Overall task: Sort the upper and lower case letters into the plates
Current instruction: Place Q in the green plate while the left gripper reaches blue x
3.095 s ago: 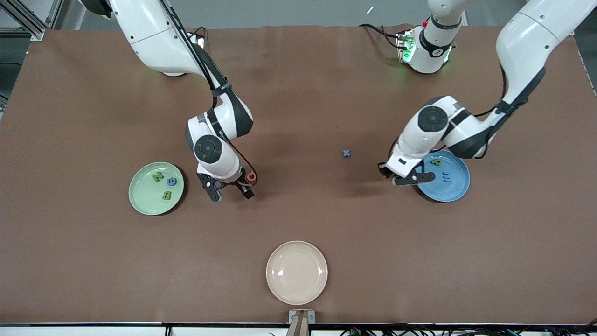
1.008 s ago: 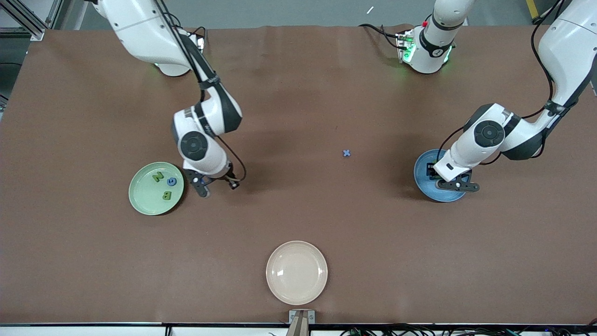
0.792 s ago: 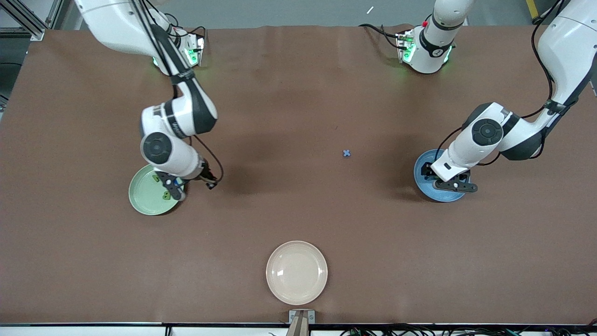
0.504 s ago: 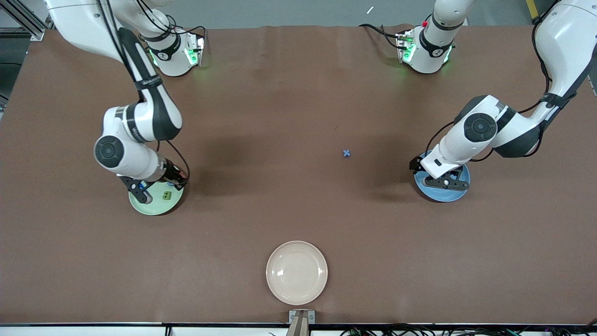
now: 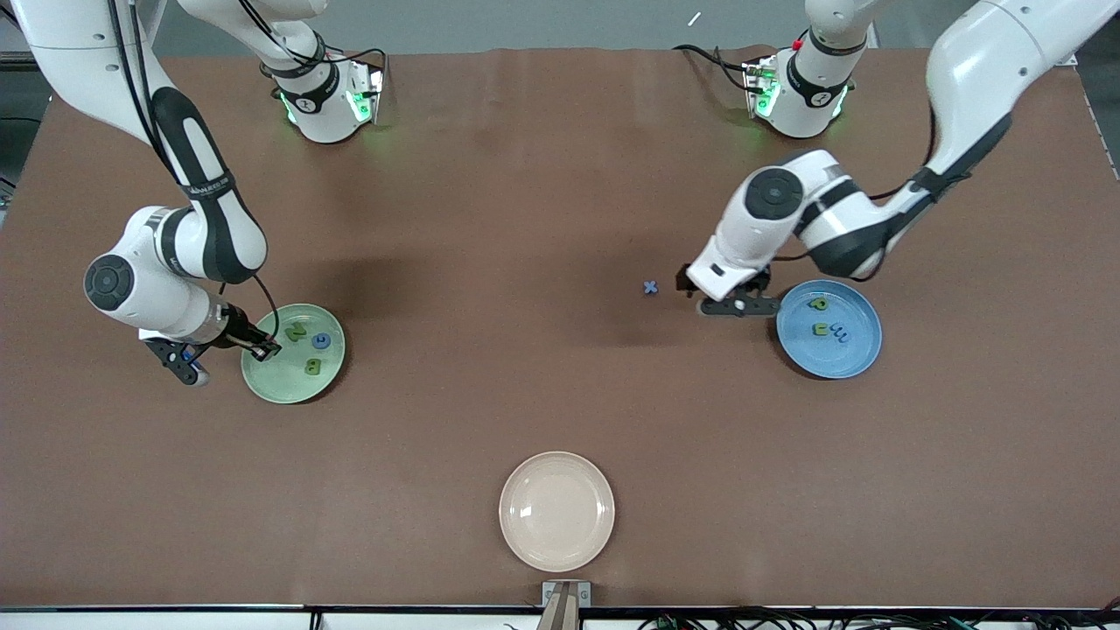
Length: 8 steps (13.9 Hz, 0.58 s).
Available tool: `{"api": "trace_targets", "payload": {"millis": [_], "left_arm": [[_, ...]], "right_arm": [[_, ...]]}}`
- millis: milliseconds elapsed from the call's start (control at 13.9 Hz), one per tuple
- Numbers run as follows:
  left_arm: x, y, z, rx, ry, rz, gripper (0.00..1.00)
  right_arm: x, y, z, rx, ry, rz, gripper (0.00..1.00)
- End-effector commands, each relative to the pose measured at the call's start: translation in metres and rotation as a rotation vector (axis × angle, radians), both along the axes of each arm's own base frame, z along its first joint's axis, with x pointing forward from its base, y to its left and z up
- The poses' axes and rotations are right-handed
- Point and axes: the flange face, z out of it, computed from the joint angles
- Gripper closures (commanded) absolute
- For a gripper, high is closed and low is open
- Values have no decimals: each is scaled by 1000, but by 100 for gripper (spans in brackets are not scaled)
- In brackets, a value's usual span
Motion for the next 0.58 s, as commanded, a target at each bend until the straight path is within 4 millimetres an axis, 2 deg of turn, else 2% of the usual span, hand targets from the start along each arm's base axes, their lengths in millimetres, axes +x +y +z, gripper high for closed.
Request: {"api": "trace_targets", "payload": {"millis": [0,216,504], "left_arm": [[-11,-25,-11,-16,2,67,0],[-26,-48,-41,-15,-2,133,0],[-33,-64,-57,-7,0,139,0]], "right_arm": [[-2,11,-19,-6,-18,17,100],[-2,17,-30,-7,-13,24,100],[0,19,-34,-9,-24,21,99]]}}
